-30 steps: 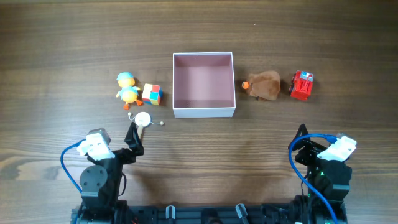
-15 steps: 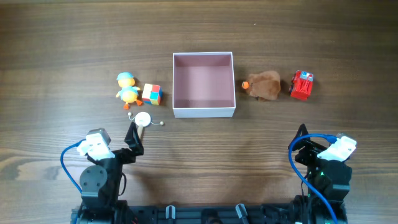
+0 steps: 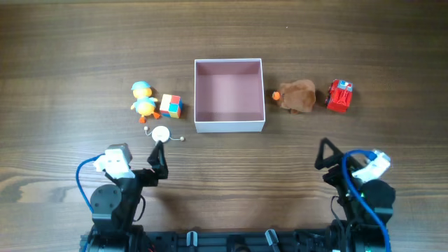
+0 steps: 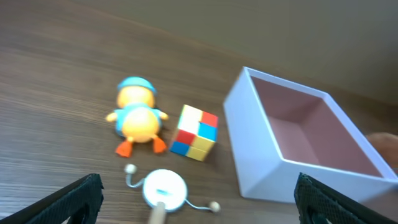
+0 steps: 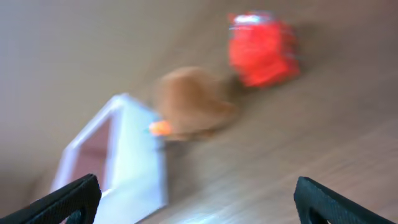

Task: Pack container
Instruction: 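Move the right gripper over the brown plush toy and lower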

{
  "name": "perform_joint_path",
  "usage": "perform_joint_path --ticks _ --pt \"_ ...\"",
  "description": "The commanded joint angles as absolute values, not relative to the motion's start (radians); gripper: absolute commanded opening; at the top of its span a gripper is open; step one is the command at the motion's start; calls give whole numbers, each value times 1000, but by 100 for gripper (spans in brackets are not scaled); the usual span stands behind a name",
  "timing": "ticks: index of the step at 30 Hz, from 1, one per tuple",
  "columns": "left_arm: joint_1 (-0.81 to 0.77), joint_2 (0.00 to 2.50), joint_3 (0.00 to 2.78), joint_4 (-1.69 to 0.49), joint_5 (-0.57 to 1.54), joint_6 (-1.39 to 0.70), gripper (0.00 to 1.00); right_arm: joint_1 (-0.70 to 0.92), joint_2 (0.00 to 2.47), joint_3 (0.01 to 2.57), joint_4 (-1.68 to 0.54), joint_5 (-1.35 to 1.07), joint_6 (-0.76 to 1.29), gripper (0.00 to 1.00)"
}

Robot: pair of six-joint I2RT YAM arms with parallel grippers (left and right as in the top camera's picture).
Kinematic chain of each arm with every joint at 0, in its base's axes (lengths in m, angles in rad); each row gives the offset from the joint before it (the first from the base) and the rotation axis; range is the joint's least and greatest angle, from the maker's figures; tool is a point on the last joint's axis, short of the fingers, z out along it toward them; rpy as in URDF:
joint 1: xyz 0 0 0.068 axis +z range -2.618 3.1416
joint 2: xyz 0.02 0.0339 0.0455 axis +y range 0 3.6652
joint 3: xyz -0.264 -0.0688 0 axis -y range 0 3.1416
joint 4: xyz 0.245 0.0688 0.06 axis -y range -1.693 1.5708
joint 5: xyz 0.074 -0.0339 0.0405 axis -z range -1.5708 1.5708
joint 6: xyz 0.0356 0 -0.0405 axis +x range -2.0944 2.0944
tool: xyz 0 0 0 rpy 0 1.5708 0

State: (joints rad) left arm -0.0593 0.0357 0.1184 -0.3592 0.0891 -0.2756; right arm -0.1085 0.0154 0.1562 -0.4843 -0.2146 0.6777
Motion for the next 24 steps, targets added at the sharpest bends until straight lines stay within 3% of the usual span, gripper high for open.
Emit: perform_joint_path --ticks 1,10,18,24 --pt "-65 56 121 -360 194 -278 100 -112 30 189 -404 -458 544 100" --pt "-64 230 311 -360 166 -277 100 -112 359 466 -432 -446 329 99" --pt "-62 600 591 -382 96 -265 100 -112 813 851 -622 -435 162 99" --pt "-43 878 771 -454 73 -201 100 -88 1124 1132 -794 -288 89 100"
